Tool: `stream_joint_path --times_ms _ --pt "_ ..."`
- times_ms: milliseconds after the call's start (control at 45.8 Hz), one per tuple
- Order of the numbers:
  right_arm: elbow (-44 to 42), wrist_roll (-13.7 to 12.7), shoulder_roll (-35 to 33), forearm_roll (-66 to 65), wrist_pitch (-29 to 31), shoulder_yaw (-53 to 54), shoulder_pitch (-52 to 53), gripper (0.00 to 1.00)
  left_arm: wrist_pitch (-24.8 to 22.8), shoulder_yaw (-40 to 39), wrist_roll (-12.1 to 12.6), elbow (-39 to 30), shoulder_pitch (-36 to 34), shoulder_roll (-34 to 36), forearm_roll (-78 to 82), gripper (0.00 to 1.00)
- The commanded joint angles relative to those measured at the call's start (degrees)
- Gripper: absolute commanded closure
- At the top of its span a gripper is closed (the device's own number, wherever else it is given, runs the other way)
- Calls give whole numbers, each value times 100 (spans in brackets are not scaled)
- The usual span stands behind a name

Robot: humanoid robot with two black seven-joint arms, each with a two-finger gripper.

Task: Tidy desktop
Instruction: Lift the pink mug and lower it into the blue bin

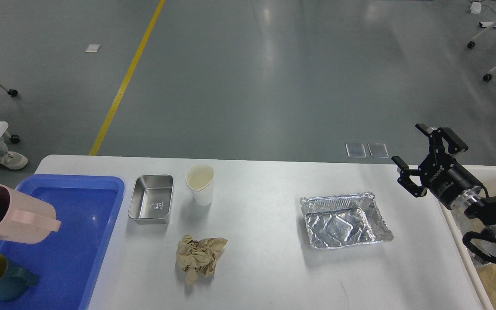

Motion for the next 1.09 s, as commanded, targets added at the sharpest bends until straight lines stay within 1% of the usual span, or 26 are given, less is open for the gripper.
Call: stream_joint_path --times_ms 0,131,197,371,502,634,699,721,808,939,1070 --pt "-50 0 23 0 4 -8 -6 0 602 752 8 81 32 -245 -8 97" --pt "-120 0 32 0 21 -17 -6 0 1043 1236 8 116 146 -447 -8 97" --pt "-120 0 32 0 21 -17 -6 0 1113 1263 9 108 269 -483 -8 97" --pt "-252 0 84 0 48 -17 -6 0 1491 1263 8 116 743 -597 -87 97" --pt "-322 0 120 0 65 -17 -6 0 1763 1263 -44 125 1112 -694 -640 97" --pt "-331 0 146 0 65 -17 3 0 2167 1263 -88 134 1596 -878 -1124 98" --pt "-340 0 146 -9 65 -17 11 0 2413 1263 -106 186 1833 -992 -1317 98" --pt "-340 0 146 0 65 -17 20 0 2579 1263 -106 195 1982 -1071 -1518 98" --pt "-340 0 146 -9 65 -17 11 0 2870 1254 -132 213 2308 -1221 -1967 98" --pt "-349 0 137 0 65 -17 11 0 3178 1254 -343 283 2589 -1370 -2670 98" --pt "-340 0 120 0 65 -17 11 0 3231 1236 -615 371 2783 -1388 -3154 98"
